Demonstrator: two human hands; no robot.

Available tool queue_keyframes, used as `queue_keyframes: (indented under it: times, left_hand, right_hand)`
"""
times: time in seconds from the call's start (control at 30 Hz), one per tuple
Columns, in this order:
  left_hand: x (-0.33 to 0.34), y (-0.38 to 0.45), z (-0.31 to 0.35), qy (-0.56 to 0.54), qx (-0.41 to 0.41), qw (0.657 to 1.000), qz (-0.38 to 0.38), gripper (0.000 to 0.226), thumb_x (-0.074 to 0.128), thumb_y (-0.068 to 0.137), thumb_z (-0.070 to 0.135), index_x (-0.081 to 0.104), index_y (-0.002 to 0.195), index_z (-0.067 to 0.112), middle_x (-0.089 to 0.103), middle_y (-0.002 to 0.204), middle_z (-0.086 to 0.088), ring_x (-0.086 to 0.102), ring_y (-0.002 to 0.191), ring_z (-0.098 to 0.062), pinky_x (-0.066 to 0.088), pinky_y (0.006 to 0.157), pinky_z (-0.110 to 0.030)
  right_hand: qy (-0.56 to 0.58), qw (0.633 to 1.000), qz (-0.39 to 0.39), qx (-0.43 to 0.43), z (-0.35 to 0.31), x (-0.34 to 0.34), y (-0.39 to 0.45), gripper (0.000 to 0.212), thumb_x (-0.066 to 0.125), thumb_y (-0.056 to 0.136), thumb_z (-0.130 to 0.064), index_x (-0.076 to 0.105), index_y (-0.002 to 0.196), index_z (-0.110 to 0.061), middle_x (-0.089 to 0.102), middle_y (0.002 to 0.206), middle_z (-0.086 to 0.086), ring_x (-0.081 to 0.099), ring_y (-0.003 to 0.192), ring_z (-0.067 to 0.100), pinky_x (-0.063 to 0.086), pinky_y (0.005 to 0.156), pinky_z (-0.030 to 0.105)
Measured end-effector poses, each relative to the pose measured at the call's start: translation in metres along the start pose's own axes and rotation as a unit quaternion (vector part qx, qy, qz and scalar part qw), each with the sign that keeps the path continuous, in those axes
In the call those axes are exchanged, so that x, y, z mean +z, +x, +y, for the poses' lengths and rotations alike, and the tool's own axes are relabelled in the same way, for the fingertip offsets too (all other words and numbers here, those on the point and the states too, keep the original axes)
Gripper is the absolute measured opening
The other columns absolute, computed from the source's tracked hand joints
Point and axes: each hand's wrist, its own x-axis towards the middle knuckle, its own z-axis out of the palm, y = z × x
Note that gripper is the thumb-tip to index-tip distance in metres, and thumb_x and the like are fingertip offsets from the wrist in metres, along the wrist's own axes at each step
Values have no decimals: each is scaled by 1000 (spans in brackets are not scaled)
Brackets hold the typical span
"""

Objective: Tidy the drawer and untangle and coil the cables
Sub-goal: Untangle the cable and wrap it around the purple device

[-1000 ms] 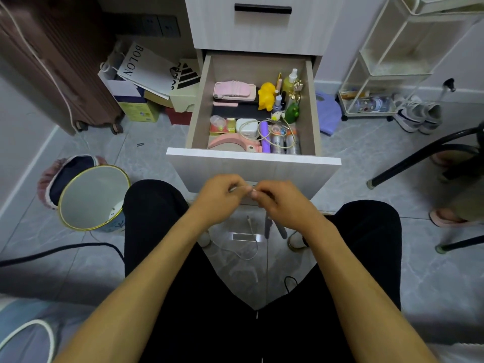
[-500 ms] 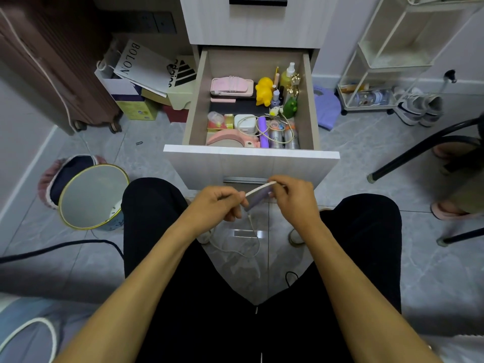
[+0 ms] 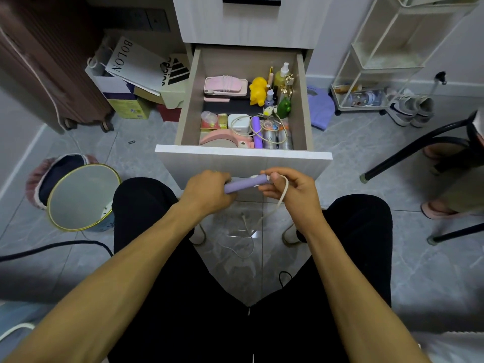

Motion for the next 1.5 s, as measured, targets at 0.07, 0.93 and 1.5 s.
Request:
queue_keyframes:
  times: [0.07,0.93,1.5]
  left_hand:
    - [1,0,4,8,-46,999,9,22,63,85,41,64,81,19,61,73,-1,54,66,-24,37,58,-27]
    - [-4,4,14,-114,-71,989,64,40,59,92,33,44,58,19,47,55,1,46,57,-28,29,49,-30]
    - [-30,-3,14,225,147,962,-46,17,53,91,34,63,93,21,67,90,-4,64,83,-31,33,61,-30]
  right_hand:
    - [97,990,36,94,-7,1,-2,16,51,98,-8,67,101,-6,74,91,10,73,77,28,58,67,30]
    - [-377,919,-115,14,18,12,7,37,44,102,-30,66,90,-2,57,65,-1,54,66,16,42,67,29]
    - [-343,931,-110,-56,-38,-4,29,17,66,91,-21,71,79,-10,65,67,-3,54,62,7,44,61,27]
